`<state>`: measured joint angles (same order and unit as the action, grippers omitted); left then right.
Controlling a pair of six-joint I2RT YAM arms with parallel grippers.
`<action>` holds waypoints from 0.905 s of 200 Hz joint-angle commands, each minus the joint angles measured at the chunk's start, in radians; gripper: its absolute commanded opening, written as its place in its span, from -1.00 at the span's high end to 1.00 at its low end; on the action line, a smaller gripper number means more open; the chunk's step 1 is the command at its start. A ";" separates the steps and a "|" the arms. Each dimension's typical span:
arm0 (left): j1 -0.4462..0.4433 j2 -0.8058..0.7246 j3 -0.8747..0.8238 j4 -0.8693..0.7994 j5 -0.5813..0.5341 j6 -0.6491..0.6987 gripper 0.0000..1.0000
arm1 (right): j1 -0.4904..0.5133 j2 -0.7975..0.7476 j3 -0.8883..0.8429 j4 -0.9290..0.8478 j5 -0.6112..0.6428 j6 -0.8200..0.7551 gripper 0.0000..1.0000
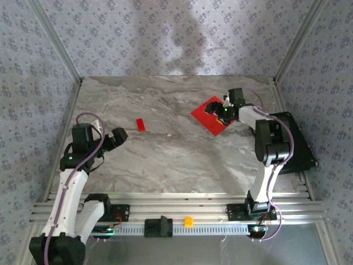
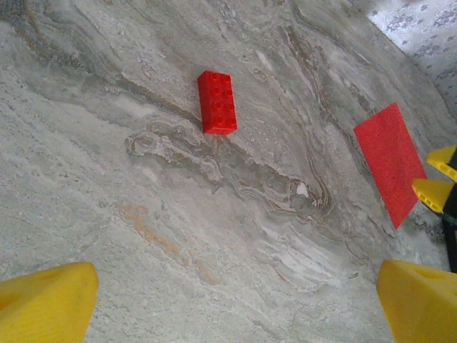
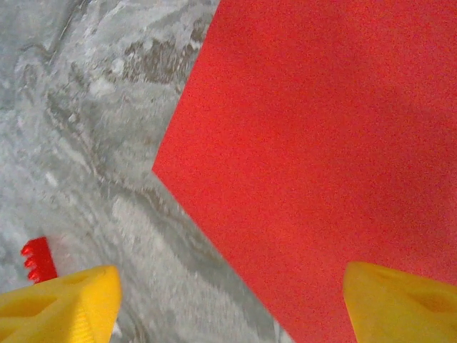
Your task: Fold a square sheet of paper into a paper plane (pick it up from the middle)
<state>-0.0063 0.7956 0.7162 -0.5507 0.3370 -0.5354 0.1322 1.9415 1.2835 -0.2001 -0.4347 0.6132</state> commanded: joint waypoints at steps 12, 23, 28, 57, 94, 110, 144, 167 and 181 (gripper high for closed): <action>0.006 0.021 0.013 -0.014 0.033 0.002 -0.99 | 0.016 0.076 0.082 -0.124 0.074 -0.023 -0.66; 0.006 0.018 0.010 -0.020 0.021 -0.001 -0.99 | 0.018 0.086 0.085 -0.147 0.087 -0.037 -0.66; 0.006 0.016 0.009 -0.025 0.015 -0.003 -1.00 | 0.019 0.086 0.082 -0.160 0.093 -0.046 -0.66; 0.006 -0.005 -0.006 -0.028 0.028 0.007 -0.99 | 0.023 0.066 0.026 -0.203 0.077 -0.094 -0.66; 0.006 -0.014 -0.013 -0.014 -0.010 -0.015 -1.00 | 0.084 -0.022 -0.117 -0.268 0.078 -0.190 -0.67; 0.006 -0.010 -0.008 -0.006 -0.012 -0.036 -0.99 | 0.142 -0.078 -0.204 -0.275 0.074 -0.236 -0.67; 0.006 0.043 0.018 0.005 0.077 -0.053 -1.00 | 0.296 -0.190 -0.386 -0.261 0.089 -0.302 -0.69; 0.006 0.089 0.036 0.022 0.152 -0.074 -1.00 | 0.354 -0.251 -0.463 -0.229 0.040 -0.324 -0.69; 0.006 0.097 0.037 0.025 0.159 -0.075 -0.99 | 0.369 -0.288 -0.467 -0.228 0.016 -0.333 -0.69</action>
<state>-0.0063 0.8818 0.7139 -0.5461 0.4259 -0.5888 0.4778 1.6566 0.8845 -0.3244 -0.3759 0.3187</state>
